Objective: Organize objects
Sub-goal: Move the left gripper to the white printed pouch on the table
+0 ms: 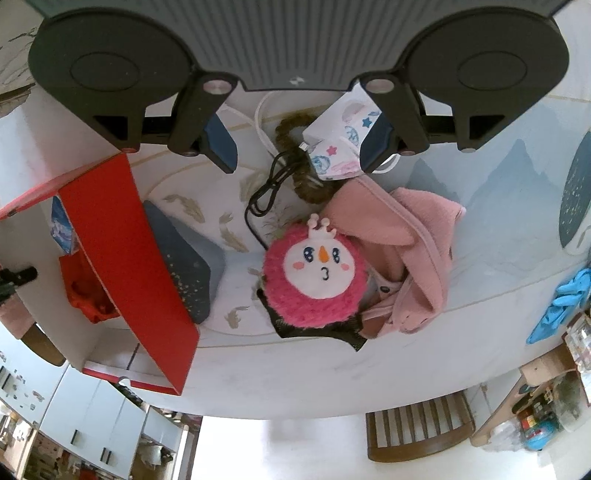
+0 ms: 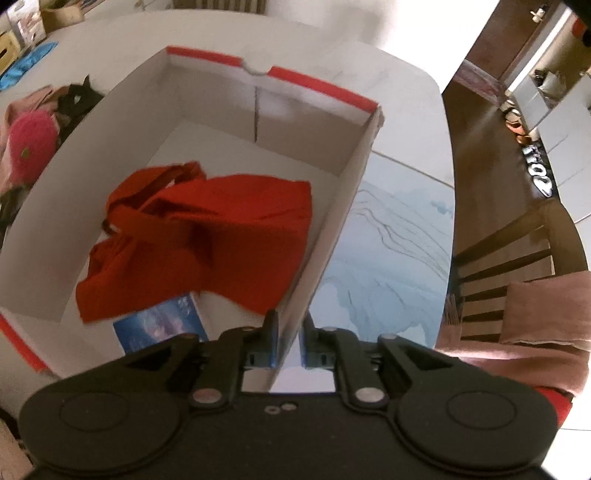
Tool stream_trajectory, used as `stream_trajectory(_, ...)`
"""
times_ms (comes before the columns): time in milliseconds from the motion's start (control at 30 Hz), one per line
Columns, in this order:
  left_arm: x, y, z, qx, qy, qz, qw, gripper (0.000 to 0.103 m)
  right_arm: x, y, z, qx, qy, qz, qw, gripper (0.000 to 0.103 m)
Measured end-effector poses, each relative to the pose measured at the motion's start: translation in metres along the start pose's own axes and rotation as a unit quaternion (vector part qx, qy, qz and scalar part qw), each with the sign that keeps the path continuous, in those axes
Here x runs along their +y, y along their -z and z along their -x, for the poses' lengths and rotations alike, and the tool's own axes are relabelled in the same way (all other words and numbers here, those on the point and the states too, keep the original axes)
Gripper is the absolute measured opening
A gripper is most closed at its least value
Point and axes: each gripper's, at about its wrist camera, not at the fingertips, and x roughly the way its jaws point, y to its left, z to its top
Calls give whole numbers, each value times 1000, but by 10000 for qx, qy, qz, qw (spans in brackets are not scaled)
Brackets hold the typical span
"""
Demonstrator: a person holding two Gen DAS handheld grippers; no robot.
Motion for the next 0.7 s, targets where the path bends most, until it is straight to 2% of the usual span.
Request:
stream_trajectory(100,4,2,-1,37,-42,52,10000,72,1,3,0,162,-152,85,9997,9)
stream_trajectory(333,10,6,-5,40,-131,73,9999,72,6,2,1,272,-166,320,9990,9)
stream_trajectory(500,22,17,-15,-3,-125,-315,9994,72,6,2,3,241,-140,346,9990,9)
stream_trajectory(633,32,31,-30,221,-118,-596,9979,72,4,1,2,225,-126,355,9990,8)
stream_trajectory(700,35,35,-37,316,-204,-576,9976,72,4,1,2,221,-126,355,9990,8)
